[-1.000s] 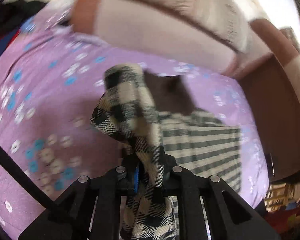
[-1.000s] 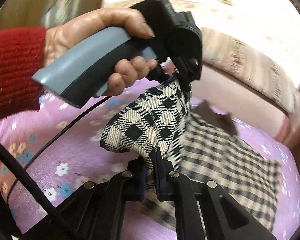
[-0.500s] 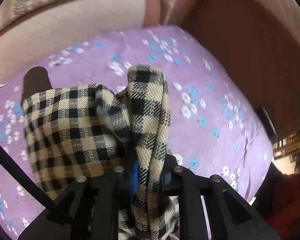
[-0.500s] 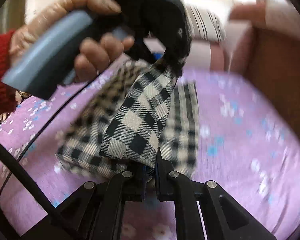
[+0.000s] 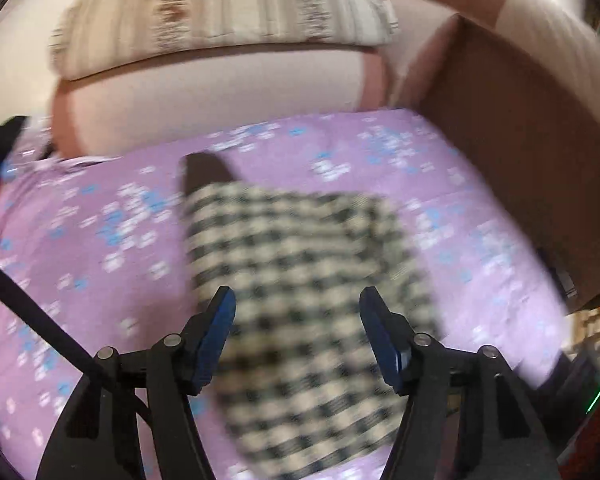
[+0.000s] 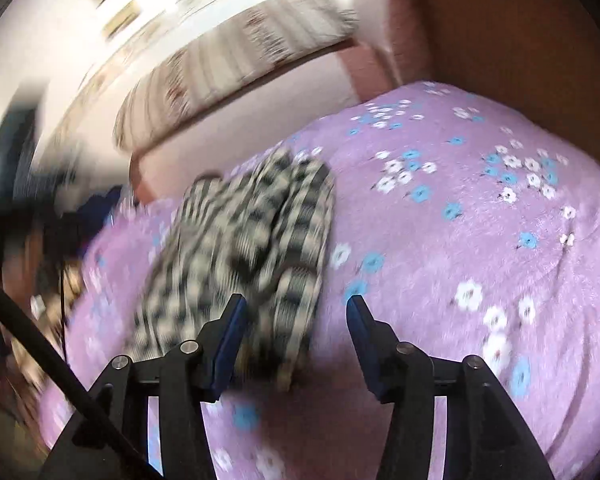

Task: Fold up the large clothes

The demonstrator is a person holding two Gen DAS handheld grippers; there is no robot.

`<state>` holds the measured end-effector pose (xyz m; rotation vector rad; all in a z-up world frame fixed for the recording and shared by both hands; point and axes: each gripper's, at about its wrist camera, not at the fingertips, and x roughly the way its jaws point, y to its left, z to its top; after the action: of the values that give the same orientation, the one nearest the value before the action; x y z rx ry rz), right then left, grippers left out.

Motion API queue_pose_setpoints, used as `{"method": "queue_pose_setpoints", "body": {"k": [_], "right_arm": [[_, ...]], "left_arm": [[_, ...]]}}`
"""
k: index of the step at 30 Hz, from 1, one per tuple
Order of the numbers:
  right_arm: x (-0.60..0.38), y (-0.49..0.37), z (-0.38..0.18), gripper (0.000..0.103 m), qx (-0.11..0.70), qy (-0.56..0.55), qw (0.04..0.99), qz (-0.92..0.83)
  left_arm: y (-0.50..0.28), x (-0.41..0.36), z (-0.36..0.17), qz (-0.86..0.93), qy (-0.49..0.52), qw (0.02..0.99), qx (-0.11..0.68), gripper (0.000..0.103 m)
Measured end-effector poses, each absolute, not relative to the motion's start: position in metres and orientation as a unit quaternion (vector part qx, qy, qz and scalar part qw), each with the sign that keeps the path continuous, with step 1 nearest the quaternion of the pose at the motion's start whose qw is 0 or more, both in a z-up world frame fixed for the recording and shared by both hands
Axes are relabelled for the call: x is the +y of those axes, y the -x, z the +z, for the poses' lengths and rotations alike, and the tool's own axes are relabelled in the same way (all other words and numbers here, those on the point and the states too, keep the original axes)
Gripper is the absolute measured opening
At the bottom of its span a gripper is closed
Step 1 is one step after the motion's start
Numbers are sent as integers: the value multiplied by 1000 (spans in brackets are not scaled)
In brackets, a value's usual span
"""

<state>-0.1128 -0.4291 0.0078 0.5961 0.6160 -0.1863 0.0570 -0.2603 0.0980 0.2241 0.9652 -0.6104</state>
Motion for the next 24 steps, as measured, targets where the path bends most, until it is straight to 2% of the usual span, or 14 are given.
{"method": "queue_pose_setpoints", "body": {"k": [4, 11, 13, 19, 21, 23, 24], "right_arm": [[-460, 70, 21, 56, 285, -320, 902, -52], [-452, -33, -14, 55, 374, -325, 868, 39], [-446, -46, -24, 10, 398, -320, 858, 50], [-453, -32, 13, 9, 339, -283, 897, 28], [-452, -36, 1, 9, 369, -262, 892, -10], [-448, -47, -20, 10, 428, -232, 873, -43], [-447, -50, -28, 15, 445, -224, 866, -55]], "left_arm": [[-42, -221, 63, -259, -115, 835, 471, 63], [-23, -208, 30, -251, -97, 833, 483, 63], [-21, -214, 31, -254, -104, 838, 471, 63], [-28, -247, 14, -266, -122, 834, 468, 64], [-28, -254, -3, -262, -131, 831, 472, 65], [-23, -260, -16, -246, -152, 837, 465, 70], [-21, -262, -17, -241, -159, 840, 459, 71]]}}
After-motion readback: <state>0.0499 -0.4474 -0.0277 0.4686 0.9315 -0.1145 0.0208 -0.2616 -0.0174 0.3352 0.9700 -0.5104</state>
